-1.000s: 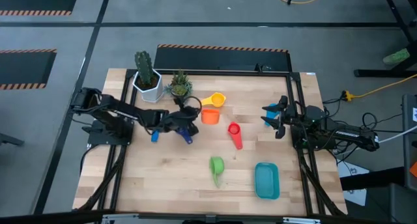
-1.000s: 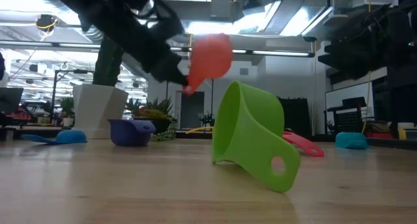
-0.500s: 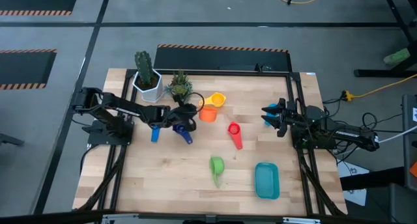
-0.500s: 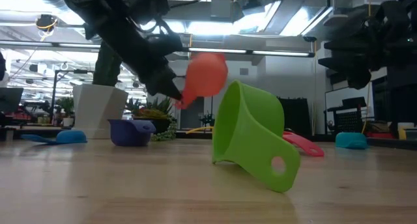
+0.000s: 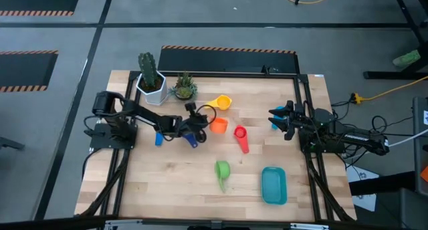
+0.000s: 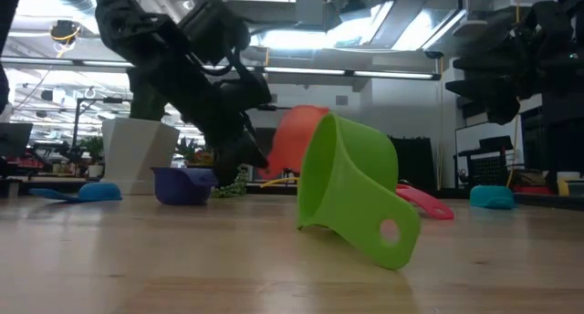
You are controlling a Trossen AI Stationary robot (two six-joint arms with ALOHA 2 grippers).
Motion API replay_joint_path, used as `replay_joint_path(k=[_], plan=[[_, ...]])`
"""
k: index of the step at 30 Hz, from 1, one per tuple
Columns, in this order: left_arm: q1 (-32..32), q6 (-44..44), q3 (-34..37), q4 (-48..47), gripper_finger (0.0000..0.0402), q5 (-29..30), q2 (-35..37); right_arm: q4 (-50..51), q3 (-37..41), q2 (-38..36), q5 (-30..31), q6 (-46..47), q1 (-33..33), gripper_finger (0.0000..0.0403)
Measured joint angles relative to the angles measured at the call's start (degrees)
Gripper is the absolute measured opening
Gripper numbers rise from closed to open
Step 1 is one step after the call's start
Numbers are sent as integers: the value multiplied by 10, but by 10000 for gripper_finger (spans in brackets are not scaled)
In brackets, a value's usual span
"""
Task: Nest measuring cups in basket
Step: Move the orange measuring cup to the center of the table, then stack the green measuring cup on top of the orange measuring cup
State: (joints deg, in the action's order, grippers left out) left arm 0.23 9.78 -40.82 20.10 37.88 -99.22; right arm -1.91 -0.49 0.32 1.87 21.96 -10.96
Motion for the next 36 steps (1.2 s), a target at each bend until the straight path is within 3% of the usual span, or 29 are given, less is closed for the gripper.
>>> replay_joint_path(k=[19, 36], plan=[[-6, -2, 0, 2, 78, -14, -3, 1, 0, 0, 1, -1, 0, 225], [56, -1, -65, -1, 82, -20, -2, -52, 0, 0, -3, -14, 0, 225]])
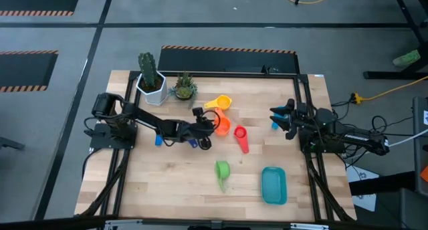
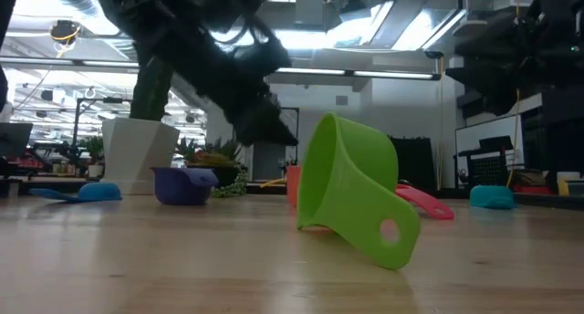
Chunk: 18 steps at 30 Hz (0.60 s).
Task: Nest measuring cups in basket
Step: Stack the green measuring cup on top of the orange measuring cup
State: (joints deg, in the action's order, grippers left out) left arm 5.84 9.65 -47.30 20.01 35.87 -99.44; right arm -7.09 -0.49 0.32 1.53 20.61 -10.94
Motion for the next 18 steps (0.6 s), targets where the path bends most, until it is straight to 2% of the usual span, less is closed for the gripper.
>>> replay_joint_path(k=[5, 10, 13, 18], plan=[[18, 0, -34, -15, 82, -37, 1, -9, 0, 0, -1, -1, 0, 225], [42, -5, -72, -35, 82, -40, 2, -8, 0, 0, -1, -1, 0, 225], [59, -26, -107, -79, 82, -40, 2, -5, 0, 0, -1, -2, 0, 225], [94, -65, -168, -217, 82, -41, 2, -3, 0, 0, -2, -3, 0, 225]])
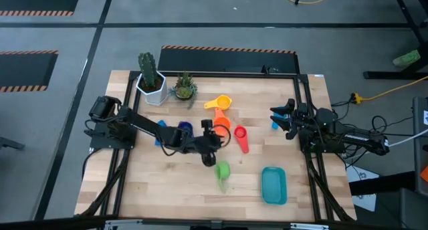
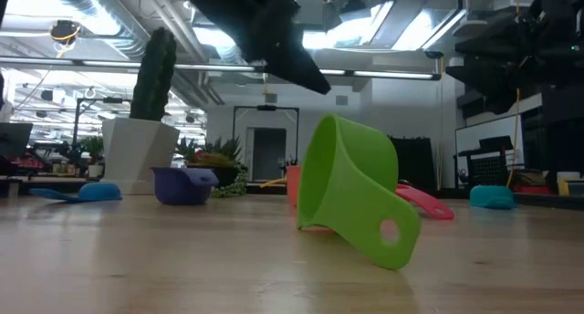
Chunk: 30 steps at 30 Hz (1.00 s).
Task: Nest measuring cups in basket
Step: Stack the green measuring cup on top of the orange measuring cup
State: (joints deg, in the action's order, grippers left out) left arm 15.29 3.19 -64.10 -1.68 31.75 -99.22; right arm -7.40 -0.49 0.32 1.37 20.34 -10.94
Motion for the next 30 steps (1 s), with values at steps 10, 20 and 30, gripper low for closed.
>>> replay_joint_path(k=[10, 20, 30], plan=[[79, -43, -33, -124, 82, -136, 0, 1, 0, 0, 0, -9, 0, 225], [100, -76, -33, -109, 88, -83, 0, 1, 0, 0, -1, -15, 0, 225], [99, -29, -35, -91, 107, -89, -22, 16, 0, 0, -1, -14, 0, 225]])
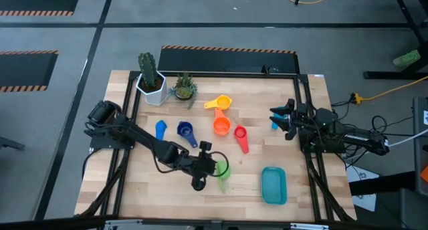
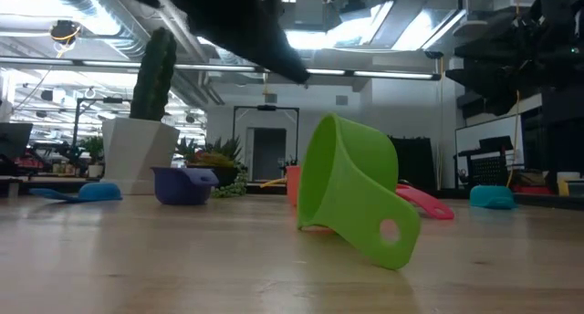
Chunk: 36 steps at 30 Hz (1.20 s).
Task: Nest measuring cups in basket
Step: Stack the green measuring cup on top of the orange measuring cup
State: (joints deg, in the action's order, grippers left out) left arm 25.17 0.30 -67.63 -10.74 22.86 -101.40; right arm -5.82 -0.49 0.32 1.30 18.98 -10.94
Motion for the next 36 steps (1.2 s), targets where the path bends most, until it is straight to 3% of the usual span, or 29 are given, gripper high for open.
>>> replay_joint_path(k=[15, 36], plan=[[-15, 94, 2, 34, 109, 31, -52, 43, -1, 8, 1, 2, 0, 225], [-34, 94, 2, 84, 101, -56, -92, 42, -1, 8, 1, 1, 0, 225]])
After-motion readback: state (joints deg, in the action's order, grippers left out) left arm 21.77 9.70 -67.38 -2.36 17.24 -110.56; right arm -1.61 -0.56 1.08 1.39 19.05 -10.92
